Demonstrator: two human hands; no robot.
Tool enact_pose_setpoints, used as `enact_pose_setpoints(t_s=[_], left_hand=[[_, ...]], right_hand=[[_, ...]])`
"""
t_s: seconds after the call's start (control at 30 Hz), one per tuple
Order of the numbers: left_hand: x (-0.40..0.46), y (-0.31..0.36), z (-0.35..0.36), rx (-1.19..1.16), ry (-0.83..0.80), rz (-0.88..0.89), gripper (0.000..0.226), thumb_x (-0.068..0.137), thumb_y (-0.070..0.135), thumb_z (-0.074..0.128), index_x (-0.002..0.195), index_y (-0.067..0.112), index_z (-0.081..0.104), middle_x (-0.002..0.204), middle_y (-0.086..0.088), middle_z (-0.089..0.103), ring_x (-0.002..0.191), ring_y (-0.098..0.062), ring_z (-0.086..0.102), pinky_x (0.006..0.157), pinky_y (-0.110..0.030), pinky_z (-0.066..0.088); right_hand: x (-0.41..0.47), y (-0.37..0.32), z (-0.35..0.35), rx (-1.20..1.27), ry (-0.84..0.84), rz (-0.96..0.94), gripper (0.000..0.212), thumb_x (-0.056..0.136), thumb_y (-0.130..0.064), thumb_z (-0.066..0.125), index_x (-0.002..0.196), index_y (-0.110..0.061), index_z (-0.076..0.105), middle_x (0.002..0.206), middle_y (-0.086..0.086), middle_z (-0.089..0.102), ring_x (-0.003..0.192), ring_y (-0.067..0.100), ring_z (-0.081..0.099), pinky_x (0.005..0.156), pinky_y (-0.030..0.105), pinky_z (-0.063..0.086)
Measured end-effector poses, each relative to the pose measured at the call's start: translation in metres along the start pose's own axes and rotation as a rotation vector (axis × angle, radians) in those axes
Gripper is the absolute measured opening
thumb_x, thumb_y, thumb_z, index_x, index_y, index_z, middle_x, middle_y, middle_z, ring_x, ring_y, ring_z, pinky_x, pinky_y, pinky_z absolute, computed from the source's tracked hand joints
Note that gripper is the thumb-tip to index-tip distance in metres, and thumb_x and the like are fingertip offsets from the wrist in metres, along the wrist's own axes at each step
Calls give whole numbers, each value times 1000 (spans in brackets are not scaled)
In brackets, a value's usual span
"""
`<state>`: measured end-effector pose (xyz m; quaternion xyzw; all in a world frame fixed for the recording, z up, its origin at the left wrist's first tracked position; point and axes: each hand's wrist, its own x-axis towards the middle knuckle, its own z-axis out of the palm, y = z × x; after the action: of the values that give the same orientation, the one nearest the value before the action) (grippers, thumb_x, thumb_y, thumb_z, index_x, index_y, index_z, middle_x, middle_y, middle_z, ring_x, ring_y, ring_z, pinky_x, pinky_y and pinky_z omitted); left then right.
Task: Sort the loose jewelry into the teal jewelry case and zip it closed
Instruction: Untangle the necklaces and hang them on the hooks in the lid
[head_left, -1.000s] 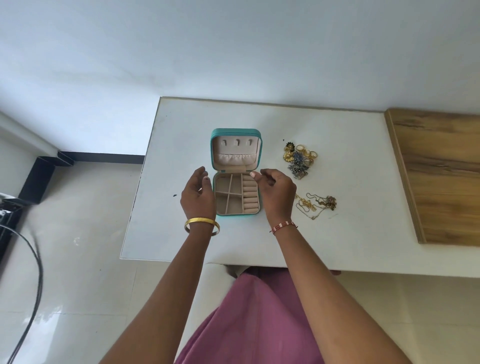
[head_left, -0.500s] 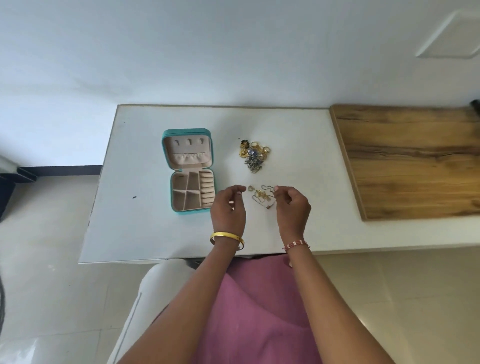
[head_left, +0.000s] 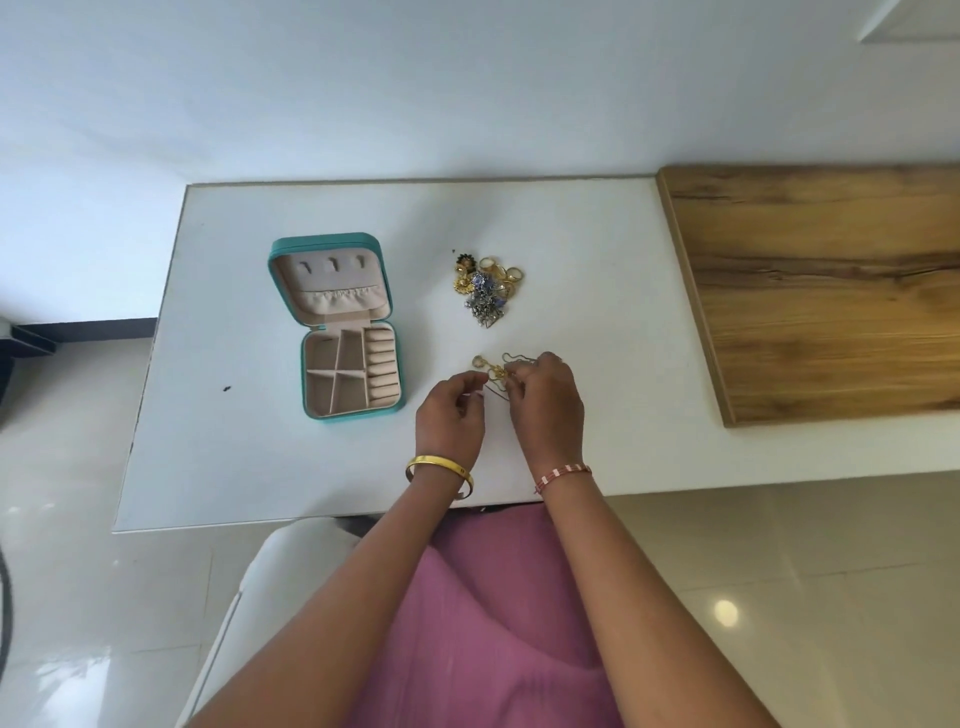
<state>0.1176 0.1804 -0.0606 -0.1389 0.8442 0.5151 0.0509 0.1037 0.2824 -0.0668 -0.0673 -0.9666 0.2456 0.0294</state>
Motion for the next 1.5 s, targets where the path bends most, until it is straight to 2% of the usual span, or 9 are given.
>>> enact_pose_setpoints(t_s=[0.1, 0.23, 0.53, 0.8, 0.9, 0.97, 1.17, 1.33, 1.5], left_hand=[[-2, 2, -2, 13, -43, 6, 26, 87, 4, 51, 105, 13, 66, 106, -7, 66, 83, -10, 56, 80, -13, 41], [-9, 5, -6, -10, -100, 14, 26, 87, 4, 52, 103, 17, 67, 111, -6, 62, 79, -8, 55, 68, 2, 36], [-17, 23, -26, -57, -102, 33, 24, 88, 5, 51, 101, 18, 67, 110, -3, 66, 83, -10, 56, 82, -17, 41], [-19, 67, -49, -166, -39, 141, 32, 89, 1, 49, 119, 6, 57, 116, -6, 62, 96, -11, 56, 79, -4, 37], [-21, 79, -61, -171, -18, 192, 27, 89, 2, 50, 113, 5, 62, 108, -7, 66, 92, -12, 57, 76, -1, 39], [-25, 83, -70, -161, -11, 221, 22, 88, 4, 53, 106, 5, 66, 101, -10, 69, 89, -16, 61, 79, -13, 44], [-42, 89, -97, -179, -26, 235, 14, 86, 9, 59, 93, -1, 67, 79, -11, 64, 73, -18, 56, 71, -22, 46], [-60, 93, -118, -309, -31, 242, 12, 85, 2, 58, 93, 0, 67, 82, -7, 66, 58, 8, 61, 61, 0, 44], [-69, 100, -139, -380, -83, 240, 25, 85, -9, 52, 106, -4, 63, 90, -12, 65, 57, 10, 62, 63, 0, 44]], right_hand=[[2, -5, -1, -137, 13, -87, 17, 88, -3, 51, 96, -2, 66, 90, 17, 60, 90, 35, 55, 65, 36, 43], [5, -7, -2, -134, -1, -51, 17, 87, 1, 50, 97, 0, 63, 94, 17, 60, 90, 35, 55, 68, 37, 42], [2, -27, -39, 234, 64, 64, 12, 89, -5, 53, 92, -3, 64, 94, 14, 63, 91, 28, 56, 75, 32, 44], [-2, -70, -96, 591, -35, 71, 13, 91, -6, 51, 96, 0, 62, 95, 14, 65, 84, 17, 55, 71, 18, 39], [-4, -84, -117, 698, -88, 73, 14, 90, -4, 51, 96, 3, 61, 91, 18, 65, 84, 26, 60, 79, 33, 49], [-9, -92, -129, 767, -114, 63, 13, 90, -3, 51, 94, 4, 61, 87, 20, 65, 80, 28, 62, 78, 38, 52], [-28, -107, -150, 936, -156, 87, 9, 91, -4, 50, 91, -4, 59, 76, 11, 63, 63, 16, 61, 66, 23, 55], [-42, -113, -155, 1062, -162, 127, 16, 92, -5, 50, 80, -12, 58, 72, 7, 63, 61, 17, 58, 64, 27, 52], [-56, -118, -160, 1236, -138, 187, 20, 92, -3, 51, 76, -12, 60, 61, 5, 59, 56, 16, 52, 57, 22, 48]])
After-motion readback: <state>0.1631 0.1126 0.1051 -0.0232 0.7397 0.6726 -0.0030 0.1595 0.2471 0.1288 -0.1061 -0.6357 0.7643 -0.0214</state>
